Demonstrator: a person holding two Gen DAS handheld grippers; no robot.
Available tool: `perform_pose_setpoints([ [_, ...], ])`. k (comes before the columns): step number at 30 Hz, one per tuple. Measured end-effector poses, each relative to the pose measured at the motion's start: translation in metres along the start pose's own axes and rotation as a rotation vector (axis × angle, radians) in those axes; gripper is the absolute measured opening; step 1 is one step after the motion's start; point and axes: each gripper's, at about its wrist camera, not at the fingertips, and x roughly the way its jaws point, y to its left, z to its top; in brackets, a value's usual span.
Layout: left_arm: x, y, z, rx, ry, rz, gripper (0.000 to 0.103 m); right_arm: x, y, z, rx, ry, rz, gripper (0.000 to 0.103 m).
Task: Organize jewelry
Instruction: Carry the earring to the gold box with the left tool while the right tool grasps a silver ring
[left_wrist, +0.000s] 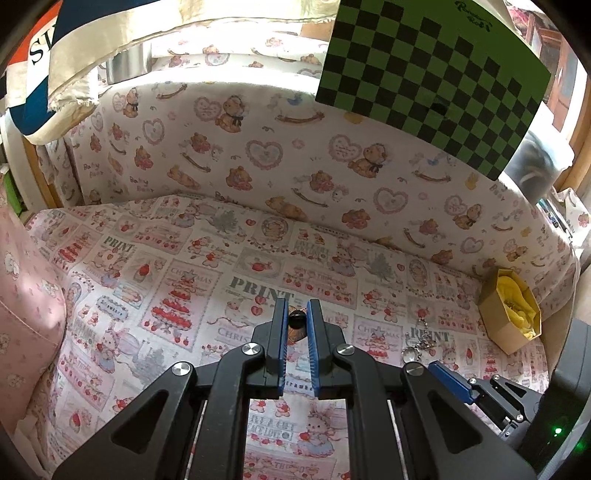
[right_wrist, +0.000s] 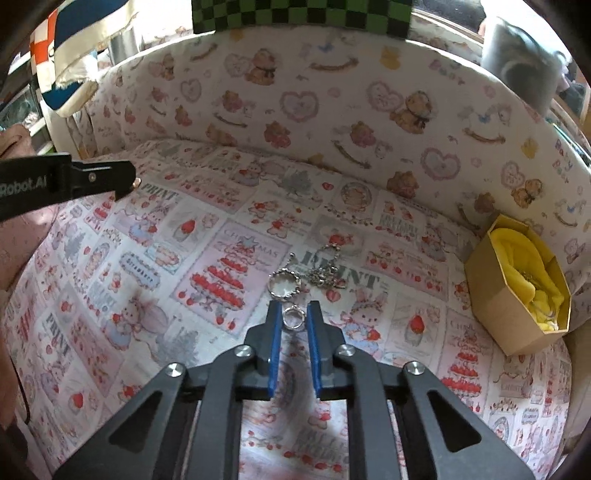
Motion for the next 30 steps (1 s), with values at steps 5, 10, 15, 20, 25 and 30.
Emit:
perform_pose_setpoints([
  [5,-0.004,-0.006,-0.002,0.019,-0.025,0.014,0.009,-0.021,-0.023,-0.014,0.022,-0.067,0.018,0.013],
  [10,-0.007,-0.019,-0.007,0.056,-0.07,-0.011,0.009,-0.051,-0.049,-0.026,0.05,-0.189,0.037,0.013],
  [15,-0.018,-0.032,-0.018,0.043,-0.217,-0.074,0.009,-0.08,-0.078,-0.04,0.106,-0.425,-0.071,0.012],
  [20,-0.021,-0.046,-0.027,0.104,-0.325,-0.045,0.009,-0.096,-0.09,-0.041,0.124,-0.543,-0.095,0.012],
  [25,-0.023,-0.059,-0.038,0.153,-0.359,-0.073,0.009,-0.101,-0.119,-0.043,0.173,-0.582,-0.162,0.012],
  [30,-0.03,-0.072,-0.05,0.222,-0.43,-0.087,0.009,-0.103,-0.158,-0.048,0.277,-0.602,-0.186,0.012],
])
